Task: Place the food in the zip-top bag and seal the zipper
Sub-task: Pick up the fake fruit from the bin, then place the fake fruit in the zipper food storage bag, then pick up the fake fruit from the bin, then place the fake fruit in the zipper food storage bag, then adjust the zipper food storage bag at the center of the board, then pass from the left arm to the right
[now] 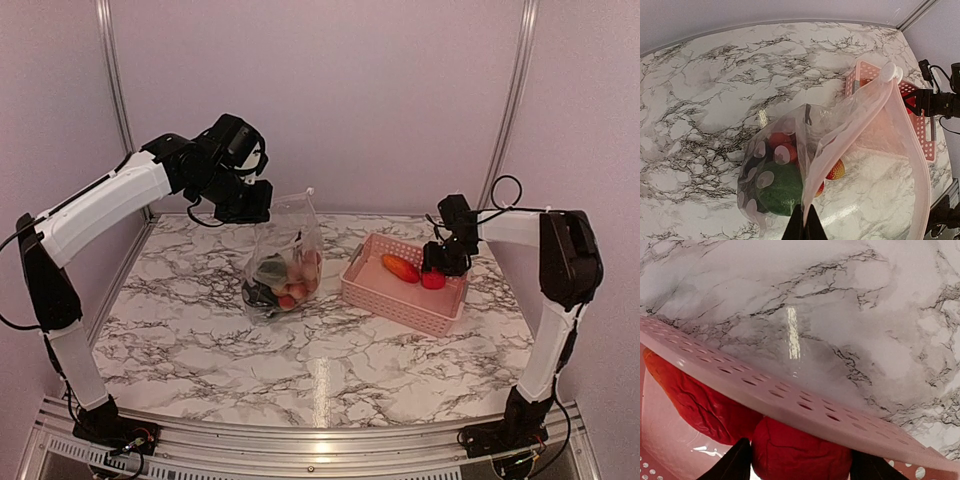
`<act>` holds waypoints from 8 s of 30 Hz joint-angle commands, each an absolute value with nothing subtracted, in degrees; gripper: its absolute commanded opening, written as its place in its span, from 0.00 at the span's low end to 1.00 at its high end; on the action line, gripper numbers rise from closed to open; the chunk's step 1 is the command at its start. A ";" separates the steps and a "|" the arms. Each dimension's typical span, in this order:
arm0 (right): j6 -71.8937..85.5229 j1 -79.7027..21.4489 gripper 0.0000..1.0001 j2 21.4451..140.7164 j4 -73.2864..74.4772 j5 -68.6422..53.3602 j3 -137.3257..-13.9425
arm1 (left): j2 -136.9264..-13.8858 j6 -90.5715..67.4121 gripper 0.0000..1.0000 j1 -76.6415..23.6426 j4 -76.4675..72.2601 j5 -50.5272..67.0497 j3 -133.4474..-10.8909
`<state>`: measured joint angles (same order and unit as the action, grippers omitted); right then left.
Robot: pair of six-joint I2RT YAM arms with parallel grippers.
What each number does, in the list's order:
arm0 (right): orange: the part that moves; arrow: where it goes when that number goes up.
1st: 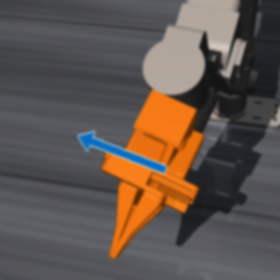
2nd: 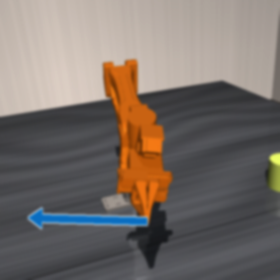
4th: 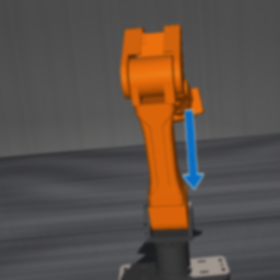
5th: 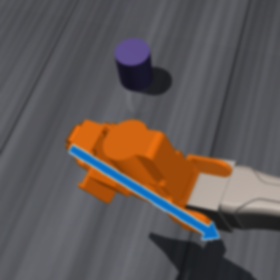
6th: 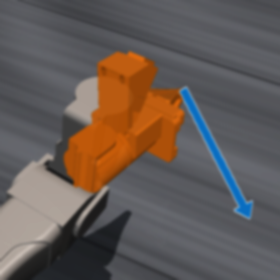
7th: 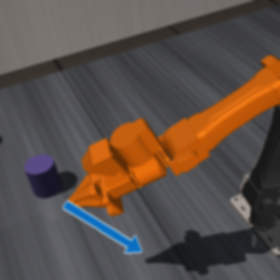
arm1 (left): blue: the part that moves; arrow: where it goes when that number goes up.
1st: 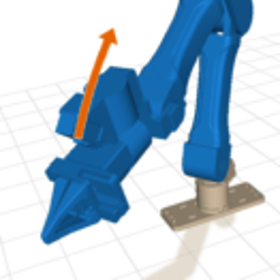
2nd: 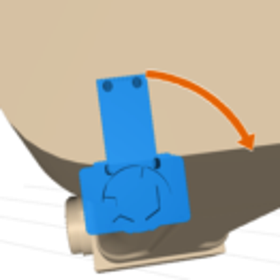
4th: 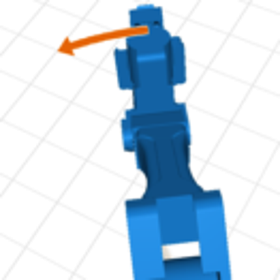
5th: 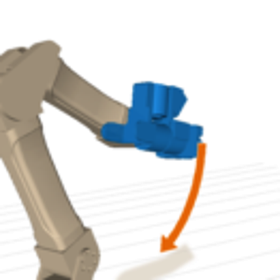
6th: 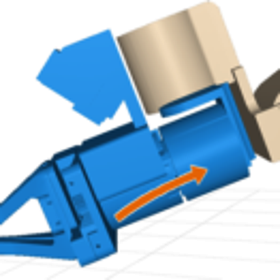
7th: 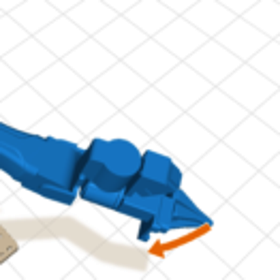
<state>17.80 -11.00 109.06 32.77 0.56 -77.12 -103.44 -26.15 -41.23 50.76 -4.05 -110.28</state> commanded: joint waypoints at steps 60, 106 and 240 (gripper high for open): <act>15.69 -45.53 0.98 92.48 20.27 -12.02 -96.70 | -99.51 -29.97 0.00 -40.78 45.79 2.03 -106.09; 5.48 -20.57 0.69 118.84 42.96 3.60 -95.16 | -96.28 -31.92 0.00 -40.78 45.17 3.08 -101.17; -0.37 -38.25 0.16 94.93 12.99 -36.52 -80.34 | -83.31 1.48 0.59 -47.78 31.79 -2.72 -97.43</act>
